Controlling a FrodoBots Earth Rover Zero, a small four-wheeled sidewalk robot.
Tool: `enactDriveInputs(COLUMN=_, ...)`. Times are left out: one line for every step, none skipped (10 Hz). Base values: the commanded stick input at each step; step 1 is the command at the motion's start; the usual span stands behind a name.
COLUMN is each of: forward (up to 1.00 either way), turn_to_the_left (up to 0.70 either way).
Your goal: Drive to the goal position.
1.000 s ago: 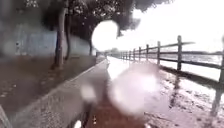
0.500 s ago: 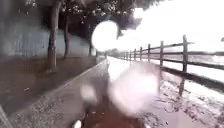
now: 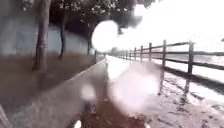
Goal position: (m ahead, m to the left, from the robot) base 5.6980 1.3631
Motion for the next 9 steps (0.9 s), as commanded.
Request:
enactDriveInputs(forward=0.7, turn_to_the_left=0.0)
enactDriveInputs(forward=0.7, turn_to_the_left=0.0)
enactDriveInputs(forward=0.7, turn_to_the_left=0.0)
enactDriveInputs(forward=0.7, turn_to_the_left=0.0)
enactDriveInputs(forward=0.7, turn_to_the_left=0.0)
enactDriveInputs(forward=0.7, turn_to_the_left=0.0)
enactDriveInputs(forward=0.7, turn_to_the_left=0.0)
enactDriveInputs(forward=0.7, turn_to_the_left=0.0)
enactDriveInputs(forward=0.7, turn_to_the_left=0.0)
